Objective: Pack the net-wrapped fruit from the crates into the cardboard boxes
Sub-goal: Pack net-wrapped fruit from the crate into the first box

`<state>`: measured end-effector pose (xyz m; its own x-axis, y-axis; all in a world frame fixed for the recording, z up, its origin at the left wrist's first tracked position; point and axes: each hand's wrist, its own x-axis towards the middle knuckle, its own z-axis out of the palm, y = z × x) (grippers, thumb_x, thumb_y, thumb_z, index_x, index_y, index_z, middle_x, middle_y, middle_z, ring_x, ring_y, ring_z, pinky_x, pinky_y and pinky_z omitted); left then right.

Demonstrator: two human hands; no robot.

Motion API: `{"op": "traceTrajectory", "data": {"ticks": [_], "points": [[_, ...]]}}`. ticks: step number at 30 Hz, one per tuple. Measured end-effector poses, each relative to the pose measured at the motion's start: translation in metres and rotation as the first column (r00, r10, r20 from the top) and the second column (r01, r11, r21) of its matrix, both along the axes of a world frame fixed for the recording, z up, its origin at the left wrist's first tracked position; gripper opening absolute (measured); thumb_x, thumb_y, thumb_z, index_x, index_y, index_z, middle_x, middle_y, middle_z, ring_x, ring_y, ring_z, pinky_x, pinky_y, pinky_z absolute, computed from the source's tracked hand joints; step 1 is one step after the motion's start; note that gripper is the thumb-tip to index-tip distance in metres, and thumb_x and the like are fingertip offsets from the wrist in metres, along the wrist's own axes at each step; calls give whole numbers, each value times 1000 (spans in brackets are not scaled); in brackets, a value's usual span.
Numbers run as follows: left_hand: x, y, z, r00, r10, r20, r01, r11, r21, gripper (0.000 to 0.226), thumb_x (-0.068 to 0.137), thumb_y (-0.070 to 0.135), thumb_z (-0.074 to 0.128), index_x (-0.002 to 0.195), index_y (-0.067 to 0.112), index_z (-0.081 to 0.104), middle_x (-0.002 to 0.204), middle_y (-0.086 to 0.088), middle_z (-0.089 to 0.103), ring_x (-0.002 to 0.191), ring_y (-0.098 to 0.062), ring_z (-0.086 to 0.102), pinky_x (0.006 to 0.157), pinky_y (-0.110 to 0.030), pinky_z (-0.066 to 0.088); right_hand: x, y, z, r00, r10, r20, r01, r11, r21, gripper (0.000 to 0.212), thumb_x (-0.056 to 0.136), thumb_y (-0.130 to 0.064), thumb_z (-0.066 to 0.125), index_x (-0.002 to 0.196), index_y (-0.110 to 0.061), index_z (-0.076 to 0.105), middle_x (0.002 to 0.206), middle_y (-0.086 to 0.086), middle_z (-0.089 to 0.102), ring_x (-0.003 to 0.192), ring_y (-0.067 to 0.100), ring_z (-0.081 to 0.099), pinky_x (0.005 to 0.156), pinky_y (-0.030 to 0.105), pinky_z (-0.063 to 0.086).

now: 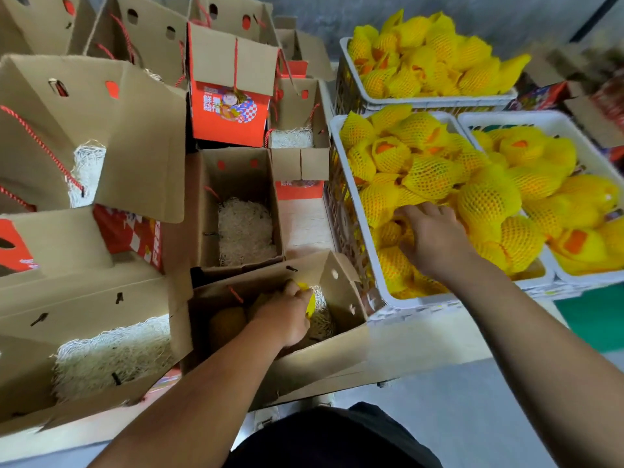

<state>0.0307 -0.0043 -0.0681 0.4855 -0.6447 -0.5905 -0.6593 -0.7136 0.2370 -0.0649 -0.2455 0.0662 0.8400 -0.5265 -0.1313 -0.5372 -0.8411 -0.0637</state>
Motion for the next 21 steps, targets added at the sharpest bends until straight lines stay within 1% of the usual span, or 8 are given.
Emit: {"op": "traceTrajectory", "data": {"ticks": [2,3,6,11,14,16,18,21], "points": [[-2,-2,-4,999,17,-34,-16,999,35,63,103,31,53,160,29,25,167,-9,5,142,-41,37,120,-51,32,2,-23,-9,958,-142,-248,140,990,-25,64,96,-29,61,153,-23,32,148,15,40,135,42,35,107,48,37],[-3,-3,-6,998,21,-51,-19,999,47,64,104,25,52,161,30,23,169,-8,-2,146,-42,33,121,-50,30,3,-29,-15,939,-151,-309,151,988,-24,67,97,-29,60,155,-23,27,152,14,35,139,42,31,109,49,36],[-4,-3,-12,1000,-13,-18,14,999,35,70,101,8,44,161,34,22,170,-4,-2,148,-42,28,121,-52,23,11,-35,-31,928,-116,-355,80,990,-115,70,96,-27,60,156,-27,22,152,12,30,141,38,28,109,48,35],[-2,0,-14,998,-58,20,57,997,56,76,97,5,46,161,36,20,169,0,1,148,-39,25,124,-53,18,21,-32,-40,924,-105,-368,21,974,-225,55,97,-22,56,146,-22,29,149,13,34,139,36,30,110,45,32],[-3,1,-11,996,-67,53,63,995,72,73,99,11,48,161,36,19,167,-2,5,147,-39,26,124,-53,19,15,-34,-37,947,-54,-316,-20,974,-225,58,91,-22,63,138,-19,30,144,10,48,135,35,37,104,44,36],[-2,2,-7,992,-92,86,83,992,94,69,101,19,48,161,35,19,166,-4,9,146,-39,26,124,-51,21,7,-37,-32,968,-66,-242,15,978,-206,66,85,-33,71,136,-19,31,141,8,51,131,36,40,102,45,37],[-2,3,-3,987,-112,112,99,988,117,68,102,28,50,162,36,18,165,-6,13,146,-39,25,123,-49,21,-2,-39,-24,989,-105,-103,93,990,-109,72,79,-42,79,130,-16,36,135,12,52,125,42,45,100,47,40],[-3,7,-1,992,-93,87,81,987,136,72,102,24,47,163,37,12,167,-4,10,148,-37,19,123,-49,17,-13,-37,-13,979,-95,182,92,995,25,67,74,-34,83,122,-6,44,122,22,53,110,48,52,90,54,46]]}}
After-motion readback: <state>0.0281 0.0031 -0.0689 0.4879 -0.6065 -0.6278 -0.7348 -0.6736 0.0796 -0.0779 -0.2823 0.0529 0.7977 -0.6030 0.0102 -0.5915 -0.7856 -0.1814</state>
